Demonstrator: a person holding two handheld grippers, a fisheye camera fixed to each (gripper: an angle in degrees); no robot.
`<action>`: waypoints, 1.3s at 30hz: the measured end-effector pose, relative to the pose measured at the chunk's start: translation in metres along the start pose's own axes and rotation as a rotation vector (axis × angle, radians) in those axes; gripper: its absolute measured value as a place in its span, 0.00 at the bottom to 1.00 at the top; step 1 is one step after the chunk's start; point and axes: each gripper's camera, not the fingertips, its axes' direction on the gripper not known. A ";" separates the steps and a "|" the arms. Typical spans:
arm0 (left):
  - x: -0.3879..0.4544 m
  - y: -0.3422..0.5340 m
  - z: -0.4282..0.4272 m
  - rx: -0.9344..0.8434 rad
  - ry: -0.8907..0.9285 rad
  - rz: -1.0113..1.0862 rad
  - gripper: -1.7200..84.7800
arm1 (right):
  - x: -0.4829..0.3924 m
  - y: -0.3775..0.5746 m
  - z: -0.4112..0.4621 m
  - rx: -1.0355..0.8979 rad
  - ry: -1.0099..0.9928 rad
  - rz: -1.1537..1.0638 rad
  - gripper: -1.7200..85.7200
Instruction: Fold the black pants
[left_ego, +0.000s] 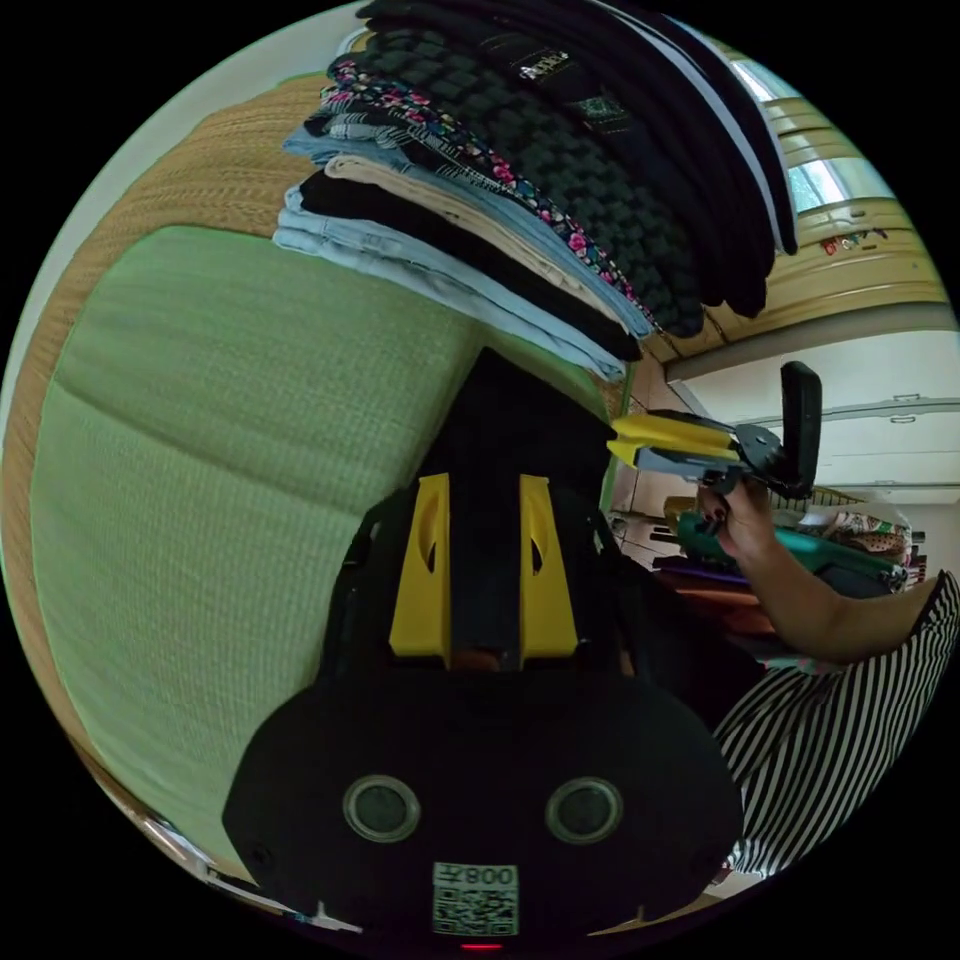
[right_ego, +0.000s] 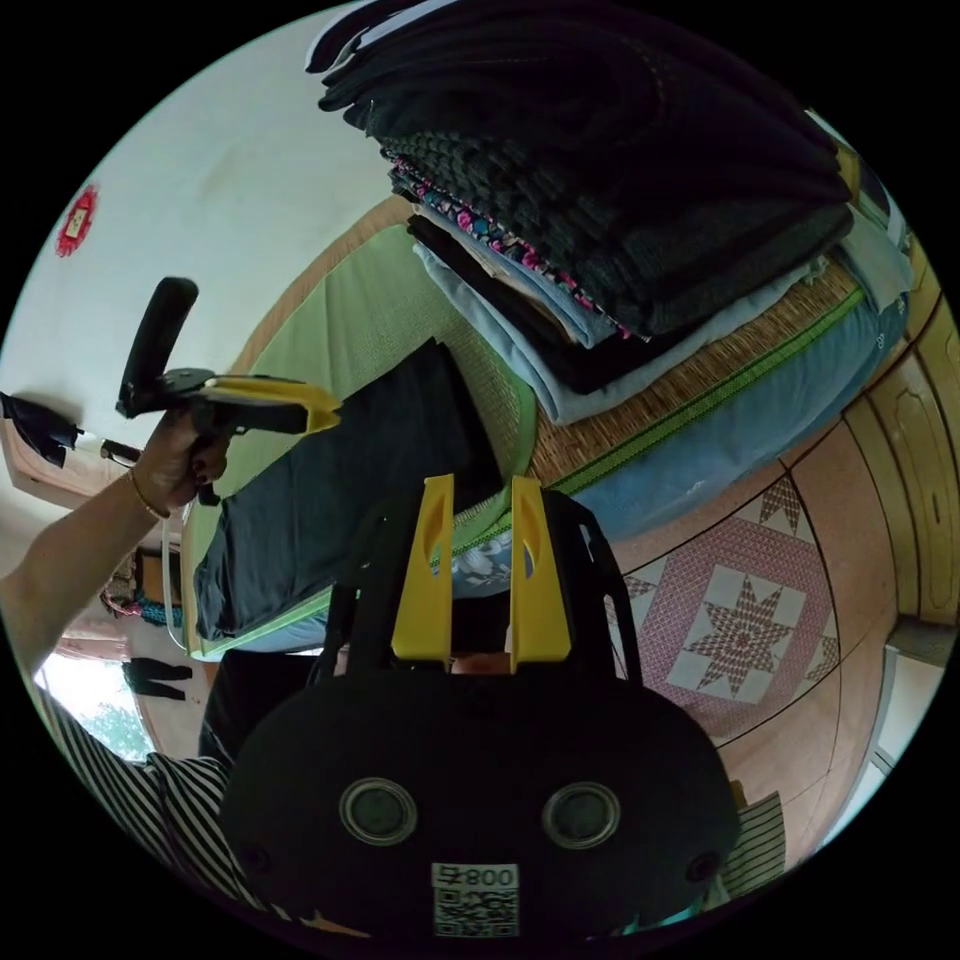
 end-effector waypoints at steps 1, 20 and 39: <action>0.000 -0.015 0.010 -0.004 -0.004 0.010 0.14 | -0.002 -0.001 -0.007 0.003 -0.010 0.001 0.12; -0.001 -0.133 0.118 -0.126 -0.120 0.117 0.06 | -0.008 -0.014 -0.029 -0.023 -0.117 0.024 0.08; -0.025 -0.102 0.052 -0.051 -0.074 0.107 0.04 | -0.017 0.004 -0.044 0.053 -0.235 -0.009 0.06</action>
